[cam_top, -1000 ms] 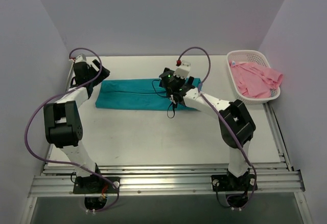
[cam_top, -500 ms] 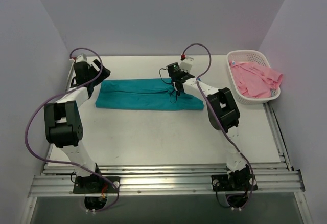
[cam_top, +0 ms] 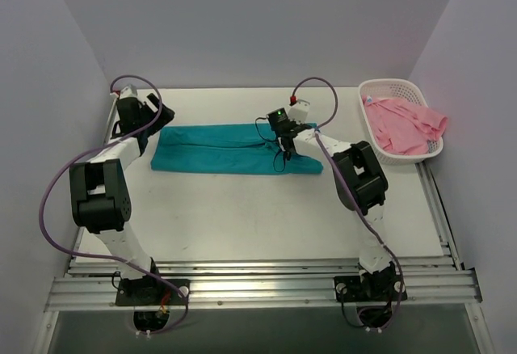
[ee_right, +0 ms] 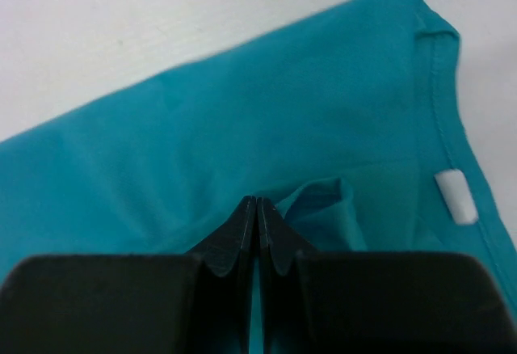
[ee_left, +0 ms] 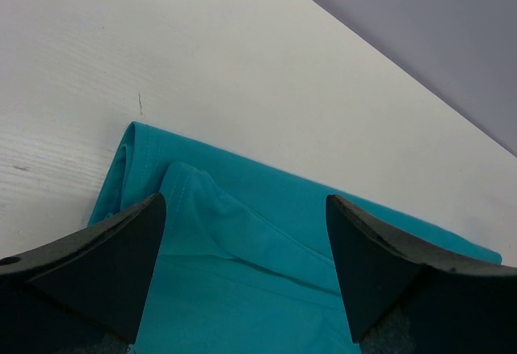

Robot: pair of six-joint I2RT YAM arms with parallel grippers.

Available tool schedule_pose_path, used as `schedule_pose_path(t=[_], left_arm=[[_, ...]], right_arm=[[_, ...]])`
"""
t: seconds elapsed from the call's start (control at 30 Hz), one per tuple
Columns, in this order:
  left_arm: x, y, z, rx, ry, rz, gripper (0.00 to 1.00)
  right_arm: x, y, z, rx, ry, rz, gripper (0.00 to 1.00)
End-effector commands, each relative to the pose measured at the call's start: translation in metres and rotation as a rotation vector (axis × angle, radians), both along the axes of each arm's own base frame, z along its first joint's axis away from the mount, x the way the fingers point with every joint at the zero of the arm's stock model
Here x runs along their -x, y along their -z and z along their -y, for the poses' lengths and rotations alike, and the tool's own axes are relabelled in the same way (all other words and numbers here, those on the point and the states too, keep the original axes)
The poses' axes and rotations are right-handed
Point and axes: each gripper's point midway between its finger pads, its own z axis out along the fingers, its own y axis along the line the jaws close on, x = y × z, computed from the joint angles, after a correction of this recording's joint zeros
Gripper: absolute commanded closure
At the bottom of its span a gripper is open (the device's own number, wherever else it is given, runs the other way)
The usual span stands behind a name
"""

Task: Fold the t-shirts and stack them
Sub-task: Fold the tshirt

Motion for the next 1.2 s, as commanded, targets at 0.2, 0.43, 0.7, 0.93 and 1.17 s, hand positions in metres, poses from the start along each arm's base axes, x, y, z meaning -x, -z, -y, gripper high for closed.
schedule_pose_path(t=[0.2, 0.43, 0.7, 0.93, 1.17], left_arm=[[-0.006, -0.032, 0.007, -0.010, 0.023, 0.096, 0.11], [-0.008, -0.032, 0.013, -0.012, 0.031, 0.098, 0.11], [-0.009, -0.033, 0.019, -0.023, 0.043, 0.096, 0.11], [-0.010, -0.030, 0.020, -0.026, 0.043, 0.093, 0.11], [-0.011, -0.027, 0.020, -0.027, 0.043, 0.089, 0.11]], right_arm=[[0.076, -0.029, -0.026, -0.045, -0.066, -0.027, 1.00], [0.130, -0.043, -0.091, -0.092, -0.212, -0.009, 1.00], [0.062, -0.070, -0.062, -0.070, -0.126, 0.063, 1.00], [0.008, -0.051, -0.045, -0.054, -0.105, 0.009, 1.00], [-0.018, -0.034, -0.027, -0.052, -0.086, -0.015, 1.00]])
